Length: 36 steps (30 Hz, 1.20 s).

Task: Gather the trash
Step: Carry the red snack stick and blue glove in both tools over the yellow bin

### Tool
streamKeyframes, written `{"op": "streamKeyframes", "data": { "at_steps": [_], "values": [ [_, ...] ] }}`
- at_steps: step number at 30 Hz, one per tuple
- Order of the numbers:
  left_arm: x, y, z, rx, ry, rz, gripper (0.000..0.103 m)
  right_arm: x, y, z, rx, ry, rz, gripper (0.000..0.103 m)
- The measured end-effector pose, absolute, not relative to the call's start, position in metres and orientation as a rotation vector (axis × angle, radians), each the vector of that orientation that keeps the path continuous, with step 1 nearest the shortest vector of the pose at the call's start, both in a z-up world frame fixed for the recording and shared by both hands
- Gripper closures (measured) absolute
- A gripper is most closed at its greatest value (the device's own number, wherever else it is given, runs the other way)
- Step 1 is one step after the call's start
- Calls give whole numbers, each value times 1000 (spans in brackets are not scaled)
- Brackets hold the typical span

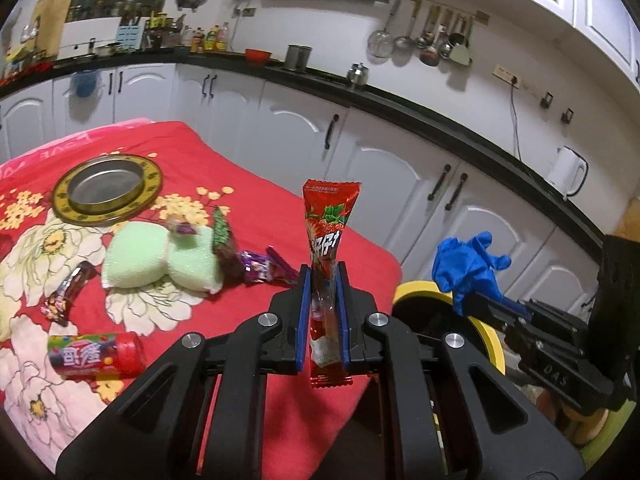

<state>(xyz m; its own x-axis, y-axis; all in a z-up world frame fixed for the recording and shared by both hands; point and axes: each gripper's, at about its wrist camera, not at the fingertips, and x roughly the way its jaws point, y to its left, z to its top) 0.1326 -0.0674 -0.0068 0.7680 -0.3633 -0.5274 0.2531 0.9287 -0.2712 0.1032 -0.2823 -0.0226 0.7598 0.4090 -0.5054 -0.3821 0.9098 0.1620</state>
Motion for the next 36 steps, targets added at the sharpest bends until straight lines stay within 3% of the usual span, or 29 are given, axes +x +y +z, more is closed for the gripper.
{"op": "streamKeyframes", "data": {
  "at_steps": [36],
  "values": [
    [113,-201,-36,37,679,-589,96,90,-398,-40,134,572,185,88]
  ]
}}
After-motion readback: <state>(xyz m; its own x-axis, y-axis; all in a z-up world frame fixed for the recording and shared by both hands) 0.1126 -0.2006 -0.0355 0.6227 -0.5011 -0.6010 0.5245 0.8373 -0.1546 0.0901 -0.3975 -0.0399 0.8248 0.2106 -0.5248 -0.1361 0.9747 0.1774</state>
